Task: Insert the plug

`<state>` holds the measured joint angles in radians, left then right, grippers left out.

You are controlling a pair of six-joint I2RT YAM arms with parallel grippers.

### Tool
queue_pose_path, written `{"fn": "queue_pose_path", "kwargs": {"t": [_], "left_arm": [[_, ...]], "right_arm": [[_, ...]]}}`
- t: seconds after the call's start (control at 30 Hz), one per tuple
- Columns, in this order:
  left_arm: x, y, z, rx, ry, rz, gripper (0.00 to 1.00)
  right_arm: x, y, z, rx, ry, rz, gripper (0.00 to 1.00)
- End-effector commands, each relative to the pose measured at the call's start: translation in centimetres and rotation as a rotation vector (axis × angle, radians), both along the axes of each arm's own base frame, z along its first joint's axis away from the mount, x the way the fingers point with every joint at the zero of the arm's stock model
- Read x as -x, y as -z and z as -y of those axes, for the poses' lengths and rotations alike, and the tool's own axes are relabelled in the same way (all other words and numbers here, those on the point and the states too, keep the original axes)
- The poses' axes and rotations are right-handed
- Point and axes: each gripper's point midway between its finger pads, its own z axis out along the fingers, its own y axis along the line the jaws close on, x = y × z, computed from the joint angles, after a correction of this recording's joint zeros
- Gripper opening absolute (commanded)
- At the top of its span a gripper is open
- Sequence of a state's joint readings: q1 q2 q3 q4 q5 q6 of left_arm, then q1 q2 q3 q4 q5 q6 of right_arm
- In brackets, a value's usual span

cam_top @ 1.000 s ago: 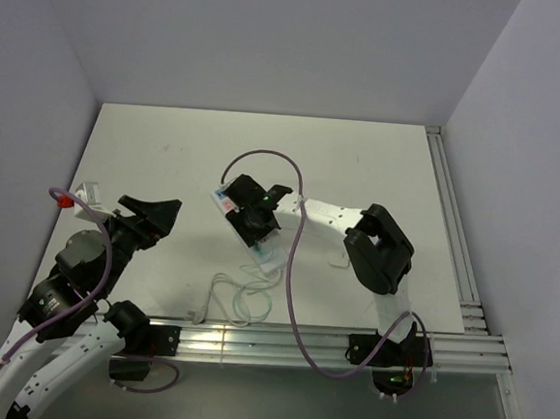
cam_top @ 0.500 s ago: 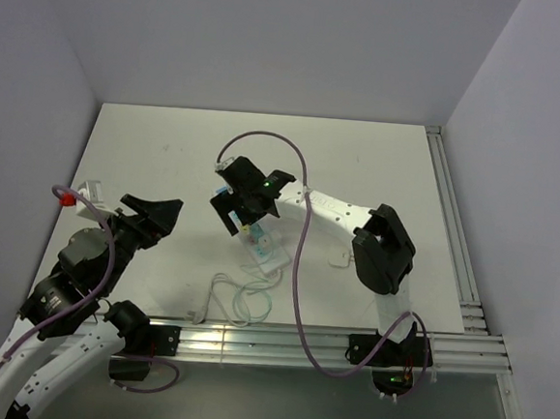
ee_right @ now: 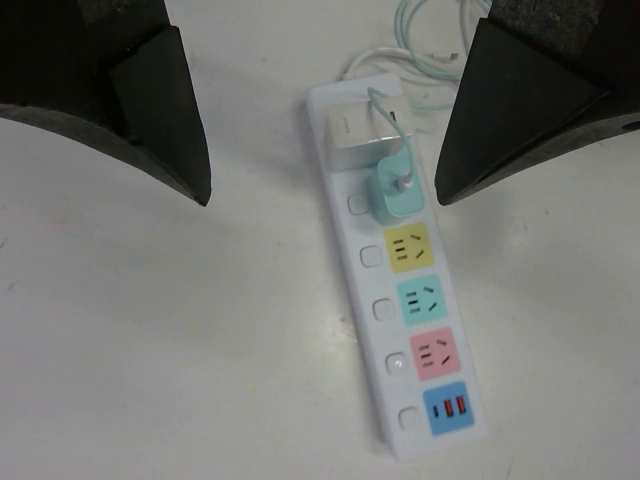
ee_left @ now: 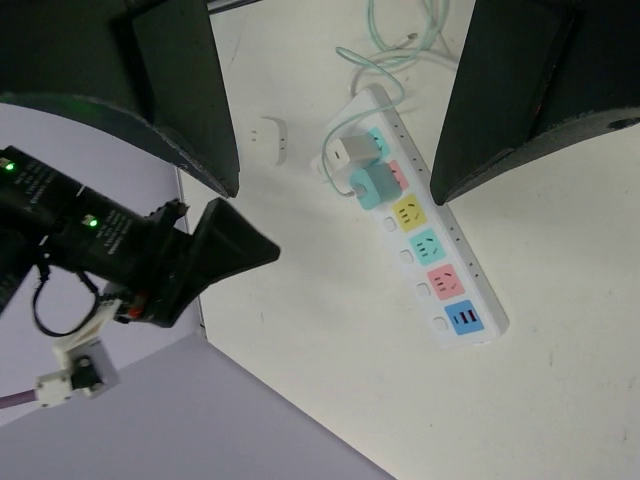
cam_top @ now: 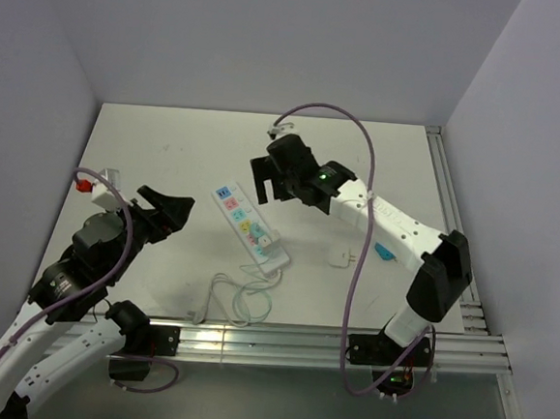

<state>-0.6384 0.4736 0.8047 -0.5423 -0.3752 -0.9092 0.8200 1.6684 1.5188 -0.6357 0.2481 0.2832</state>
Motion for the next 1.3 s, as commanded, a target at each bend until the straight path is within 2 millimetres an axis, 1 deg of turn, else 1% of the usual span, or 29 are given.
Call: {"fn": "queue_pose_path", "kwargs": {"t": [0.0, 0.03, 0.1, 0.13, 0.2, 0.27, 0.3, 0.37, 0.4, 0.43, 0.6, 0.63, 0.67, 0.73, 0.77, 0.83, 0.87, 0.93, 0.97, 1.03, 1.07, 1.13, 1.17, 1.27], "left_arm": [[0.2, -1.6, 0.6, -0.011, 0.048, 0.028, 0.84], [0.2, -1.8, 0.8, -0.004, 0.054, 0.037, 0.84], [0.2, -2.0, 1.1, -0.004, 0.07, 0.047, 0.85], [0.3, -2.1, 1.3, -0.006, 0.083, 0.046, 0.85], [0.2, -2.4, 1.6, -0.021, 0.099, 0.043, 0.86], [0.1, -2.1, 1.9, -0.044, 0.117, 0.018, 0.86], [0.2, -2.5, 2.0, -0.044, 0.123, 0.024, 0.86], [0.4, -2.3, 2.1, -0.046, 0.137, 0.028, 0.86], [0.4, -2.2, 2.1, -0.041, 0.136, 0.032, 0.87], [0.4, -2.5, 2.2, -0.031, 0.139, 0.048, 0.87], [0.0, -1.9, 2.9, -0.043, 0.16, 0.033, 0.88], [-0.1, -1.8, 3.0, -0.045, 0.16, 0.029, 0.87], [-0.3, -1.6, 3.0, -0.053, 0.156, 0.02, 0.87], [-0.5, -1.6, 3.2, -0.055, 0.16, 0.021, 0.87], [-0.4, -1.4, 3.3, -0.053, 0.167, 0.019, 0.87], [-0.5, -1.5, 3.7, -0.051, 0.179, 0.024, 0.87], [-0.6, -1.6, 3.8, -0.049, 0.184, 0.025, 0.88], [-0.5, -1.6, 4.4, -0.052, 0.216, 0.027, 0.88], [-0.5, -1.6, 4.6, -0.055, 0.227, 0.027, 0.88], [-0.5, -1.3, 5.4, -0.063, 0.262, 0.011, 0.87], [-0.5, -1.1, 5.5, -0.067, 0.269, 0.004, 0.87], [-0.4, -0.7, 5.8, -0.071, 0.289, -0.006, 0.87], [-0.4, -0.6, 6.0, -0.07, 0.297, -0.005, 0.87], [-0.1, -0.4, 6.5, -0.054, 0.328, 0.009, 0.87]], "right_arm": [[-0.9, -2.3, 2.4, -0.092, 0.123, 0.045, 1.0], [-0.4, -2.6, 3.1, -0.109, 0.127, 0.047, 1.0], [-0.2, -2.8, 3.8, -0.135, 0.143, 0.048, 1.0], [0.4, -2.7, 4.4, -0.148, 0.147, 0.051, 1.0], [0.7, -2.5, 5.3, -0.157, 0.174, 0.058, 1.0], [1.3, -1.6, 6.6, -0.15, 0.205, 0.054, 1.0], [1.7, -1.0, 7.4, -0.133, 0.223, 0.048, 1.0], [2.2, -0.3, 8.2, -0.116, 0.248, 0.034, 1.0], [2.7, 0.7, 8.9, -0.097, 0.262, 0.017, 1.0], [3.0, 0.6, 9.3, -0.103, 0.274, 0.025, 1.0], [5.0, 3.1, 11.3, -0.102, 0.304, 0.012, 1.0], [5.2, 3.4, 11.6, -0.1, 0.313, 0.008, 1.0], [5.5, 4.2, 12.2, -0.086, 0.327, -0.003, 1.0], [5.9, 4.8, 13.0, -0.077, 0.356, -0.008, 1.0], [6.2, 5.5, 13.7, -0.059, 0.377, -0.013, 1.0], [6.4, 6.2, 14.7, -0.055, 0.422, -0.025, 1.0], [6.7, 7.0, 15.1, -0.046, 0.435, -0.047, 1.0], [6.9, 8.0, 15.7, -0.042, 0.452, -0.086, 1.0], [7.2, 8.8, 15.8, -0.029, 0.449, -0.119, 1.0], [7.4, 9.9, 15.8, -0.003, 0.445, -0.155, 1.0], [7.6, 10.9, 15.8, 0.037, 0.447, -0.197, 1.0], [7.8, 11.7, 15.8, 0.057, 0.463, -0.23, 1.0], [7.8, 12.4, 15.7, 0.064, 0.463, -0.243, 1.0], [7.3, 13.5, 15.7, 0.09, 0.48, -0.253, 1.0]]}}
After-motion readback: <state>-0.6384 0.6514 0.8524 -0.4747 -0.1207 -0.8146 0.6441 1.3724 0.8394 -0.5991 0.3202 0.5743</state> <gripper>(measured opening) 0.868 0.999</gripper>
